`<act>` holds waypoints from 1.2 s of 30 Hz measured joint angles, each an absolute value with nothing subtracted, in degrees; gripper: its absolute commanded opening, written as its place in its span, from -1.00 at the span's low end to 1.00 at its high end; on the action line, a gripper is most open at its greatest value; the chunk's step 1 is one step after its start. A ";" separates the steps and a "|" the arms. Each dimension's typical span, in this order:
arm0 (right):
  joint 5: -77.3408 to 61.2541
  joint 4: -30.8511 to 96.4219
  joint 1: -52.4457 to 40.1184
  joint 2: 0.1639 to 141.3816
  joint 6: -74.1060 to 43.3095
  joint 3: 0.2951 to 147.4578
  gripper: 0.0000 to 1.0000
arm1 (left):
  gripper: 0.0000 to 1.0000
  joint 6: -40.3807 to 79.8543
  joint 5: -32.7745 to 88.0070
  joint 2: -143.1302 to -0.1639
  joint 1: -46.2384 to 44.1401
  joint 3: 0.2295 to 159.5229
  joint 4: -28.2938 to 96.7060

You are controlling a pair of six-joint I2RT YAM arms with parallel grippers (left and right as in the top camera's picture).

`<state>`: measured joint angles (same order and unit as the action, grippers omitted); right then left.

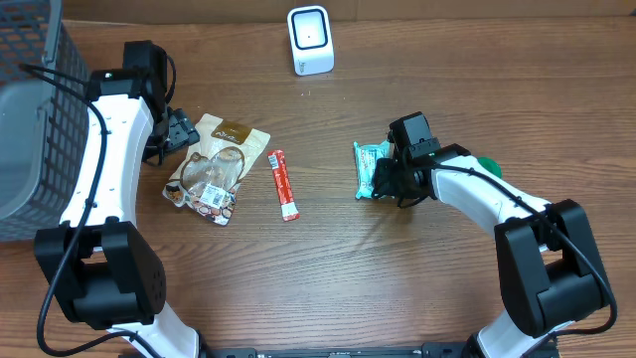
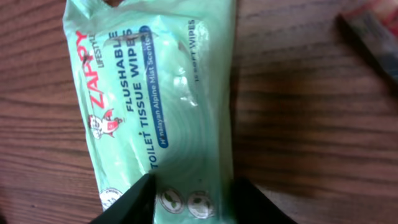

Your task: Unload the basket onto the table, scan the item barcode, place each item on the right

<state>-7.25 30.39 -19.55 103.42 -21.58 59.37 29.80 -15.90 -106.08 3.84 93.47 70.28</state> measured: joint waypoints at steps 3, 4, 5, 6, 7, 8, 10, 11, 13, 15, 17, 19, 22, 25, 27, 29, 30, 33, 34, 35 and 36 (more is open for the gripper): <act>-7.27 30.41 -19.55 103.39 -22.09 59.37 -0.40 | 1.00 29.80 -15.90 -106.08 3.84 93.47 70.28; -7.27 30.39 -19.55 103.42 -22.15 59.37 -0.42 | 1.00 29.80 -15.90 -106.08 3.84 93.47 70.28; -7.27 30.35 -19.55 103.39 -22.22 59.33 -0.48 | 0.99 29.80 -15.90 -106.08 3.84 93.47 70.28; -7.27 30.22 -19.55 103.39 -22.20 59.20 -0.57 | 1.00 29.80 -15.90 -106.08 3.84 93.49 70.28; -7.27 30.06 -19.55 103.39 -22.37 59.07 -0.70 | 1.00 29.80 -15.90 -106.08 3.84 93.47 70.28; -7.29 29.95 -19.55 103.42 -22.31 58.94 -0.79 | 1.00 29.80 -15.90 -106.08 3.84 93.47 70.28; -7.46 29.98 -19.55 103.39 -22.39 58.85 -0.93 | 1.00 29.80 -15.90 -106.08 3.84 93.47 70.28; -7.53 29.93 -19.53 103.39 -22.44 58.85 -0.93 | 1.00 29.80 -15.90 -106.08 3.84 93.47 70.28; -7.62 29.87 -19.53 103.33 -22.46 58.85 -0.93 | 1.00 29.80 -15.90 -106.08 3.84 93.47 70.28; -7.64 29.98 -19.51 103.28 -22.48 58.89 -0.93 | 0.99 29.80 -15.90 -106.08 3.84 93.47 70.28; -7.62 30.59 -19.31 103.24 -22.46 59.27 -0.93 | 1.00 29.80 -15.90 -106.08 3.84 93.47 70.28; -7.46 31.92 -19.14 103.24 -22.46 60.07 -0.93 | 1.00 29.80 -15.90 -106.08 3.84 93.47 70.28; -5.37 34.26 -19.11 102.98 -21.82 61.80 -0.93 | 0.99 29.80 -15.90 -106.08 3.77 93.47 70.28; 0.69 36.62 -19.90 101.75 -19.73 64.07 -0.93 | 1.00 29.80 -15.90 -106.08 3.75 93.47 70.28; 5.10 36.91 -21.19 101.01 -18.09 65.25 -0.93 | 1.00 29.80 -15.90 -106.08 3.75 93.47 70.28; 9.56 36.86 -23.46 100.53 -16.51 65.89 -0.93 | 1.00 29.80 -15.90 -106.08 3.75 93.47 70.28; 12.47 36.91 -25.10 100.44 -15.62 65.93 -0.93 | 1.00 29.80 -15.90 -106.08 3.75 93.47 70.26; 20.88 36.91 -30.20 100.44 -13.15 65.93 -0.93 | 1.00 29.80 -15.90 -106.08 3.75 93.47 70.28; 23.11 36.88 -31.62 100.44 -12.51 65.93 -0.93 | 0.99 29.80 -15.90 -106.08 3.75 93.47 70.28; 25.76 36.86 -33.26 100.44 -11.70 65.93 -0.93 | 1.00 29.80 -15.90 -106.08 3.75 93.47 70.26; 28.88 36.91 -35.35 100.44 -10.68 65.93 -0.93 | 1.00 29.80 -15.90 -106.08 3.75 93.47 70.28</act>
<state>28.88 36.91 -35.35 100.44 -10.68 65.93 29.80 -15.90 -106.08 3.75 93.47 70.28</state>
